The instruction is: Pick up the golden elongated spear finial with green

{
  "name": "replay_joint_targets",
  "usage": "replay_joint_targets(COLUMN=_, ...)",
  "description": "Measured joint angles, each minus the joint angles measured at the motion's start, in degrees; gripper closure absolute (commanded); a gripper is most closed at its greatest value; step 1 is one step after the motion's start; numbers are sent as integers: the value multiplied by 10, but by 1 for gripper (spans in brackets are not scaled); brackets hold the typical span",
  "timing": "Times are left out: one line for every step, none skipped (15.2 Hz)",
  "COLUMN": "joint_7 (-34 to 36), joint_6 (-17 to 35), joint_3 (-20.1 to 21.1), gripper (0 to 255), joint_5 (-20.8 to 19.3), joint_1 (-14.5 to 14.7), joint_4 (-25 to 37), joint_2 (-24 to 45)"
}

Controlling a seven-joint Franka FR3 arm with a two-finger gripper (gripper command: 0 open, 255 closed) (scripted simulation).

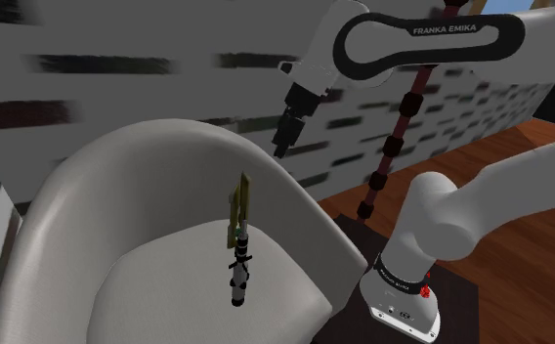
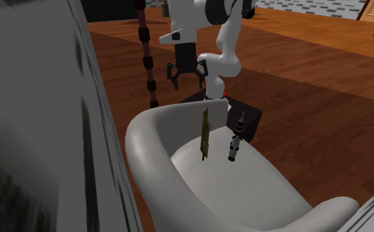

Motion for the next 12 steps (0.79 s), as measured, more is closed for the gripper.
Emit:
replay_joint_targets(joint_7=-36, joint_6=29, joint_3=-10, gripper=0, joint_5=15, joint_1=20, joint_4=-12, joint_2=4)
replay_joint_targets(joint_7=-73, joint_6=55, joint_3=-20, gripper=0, joint_5=31, joint_1=41, joint_4=-20, joint_2=9)
replay_joint_targets(joint_7=-112, joint_6=78, joint_3=-32, gripper=0, joint_5=47, joint_1=63, joint_4=-26, joint_2=15)
replay_joint_targets(joint_7=-150, joint_6=106, joint_3=-40, gripper=0, joint_5=66, joint_1=89, joint_4=-34, joint_2=24)
replay_joint_targets(joint_7=-191, joint_6=130, joint_3=-54, gripper=0, joint_5=85, joint_1=114, joint_4=-37, joint_2=34)
replay_joint_targets(joint_7=-233, joint_6=148, joint_3=-68, gripper=0, joint_5=103, joint_1=138, joint_4=-41, joint_2=37)
replay_joint_targets(joint_7=-275, joint_6=171, joint_3=-80, gripper=0, joint_5=125, joint_1=168, joint_4=-43, joint_2=48)
replay_joint_targets(joint_7=-315, joint_6=187, joint_3=-93, gripper=0, joint_5=144, joint_1=192, joint_4=-48, joint_2=51)
replay_joint_targets(joint_7=-340, joint_6=200, joint_3=-101, gripper=0, joint_5=156, joint_1=207, joint_4=-51, joint_2=57)
replay_joint_targets(joint_7=-355, joint_6=208, joint_3=-106, gripper=0, joint_5=163, joint_1=215, joint_4=-53, joint_2=62)
replay_joint_targets(joint_7=-367, joint_6=218, joint_3=-110, gripper=0, joint_5=170, joint_1=220, joint_4=-60, joint_2=63)
replay_joint_targets(joint_7=-375, joint_6=226, joint_3=-113, gripper=0, joint_5=175, joint_1=225, joint_4=-65, joint_2=66)
